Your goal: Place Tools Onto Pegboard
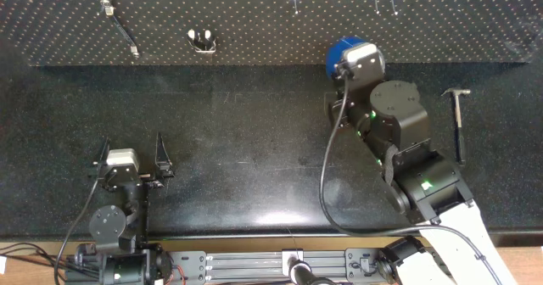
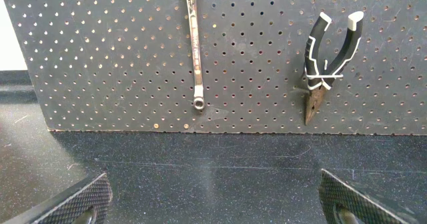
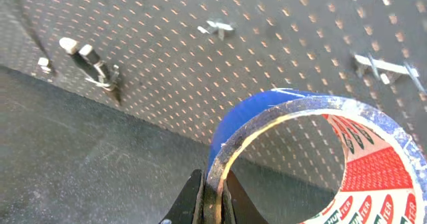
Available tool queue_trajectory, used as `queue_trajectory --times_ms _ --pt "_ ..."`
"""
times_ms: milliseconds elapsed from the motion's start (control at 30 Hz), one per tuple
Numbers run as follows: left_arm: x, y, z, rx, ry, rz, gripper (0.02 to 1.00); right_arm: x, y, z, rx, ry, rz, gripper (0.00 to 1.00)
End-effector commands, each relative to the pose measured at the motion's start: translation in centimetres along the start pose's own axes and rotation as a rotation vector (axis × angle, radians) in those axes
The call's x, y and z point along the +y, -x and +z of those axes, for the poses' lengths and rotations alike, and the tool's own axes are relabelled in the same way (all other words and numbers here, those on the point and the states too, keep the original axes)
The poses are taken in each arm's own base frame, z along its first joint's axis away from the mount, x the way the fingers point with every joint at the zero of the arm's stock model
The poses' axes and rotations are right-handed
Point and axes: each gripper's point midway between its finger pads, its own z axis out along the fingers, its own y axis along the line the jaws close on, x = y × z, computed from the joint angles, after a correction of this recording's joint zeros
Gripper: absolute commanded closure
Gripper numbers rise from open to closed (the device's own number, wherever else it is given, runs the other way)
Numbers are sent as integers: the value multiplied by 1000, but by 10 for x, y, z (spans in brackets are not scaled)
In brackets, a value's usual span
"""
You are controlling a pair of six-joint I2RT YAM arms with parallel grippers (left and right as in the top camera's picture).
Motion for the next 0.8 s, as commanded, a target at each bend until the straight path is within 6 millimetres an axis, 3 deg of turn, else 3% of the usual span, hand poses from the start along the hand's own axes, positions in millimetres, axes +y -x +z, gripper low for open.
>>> queue_trajectory --times_ms 33,167,367,800 --pt "-1 0 0 0 -9 -3 23 16 31 -3 -120 20 -157 925" --pt "-1 0 0 0 -9 -3 23 19 39 13 -148 -2 -164 923" --pt "-1 0 0 0 -9 -3 25 23 32 46 -132 -2 -188 928" --pt "-1 0 0 0 -9 -3 25 35 42 77 -202 2 -280 928"
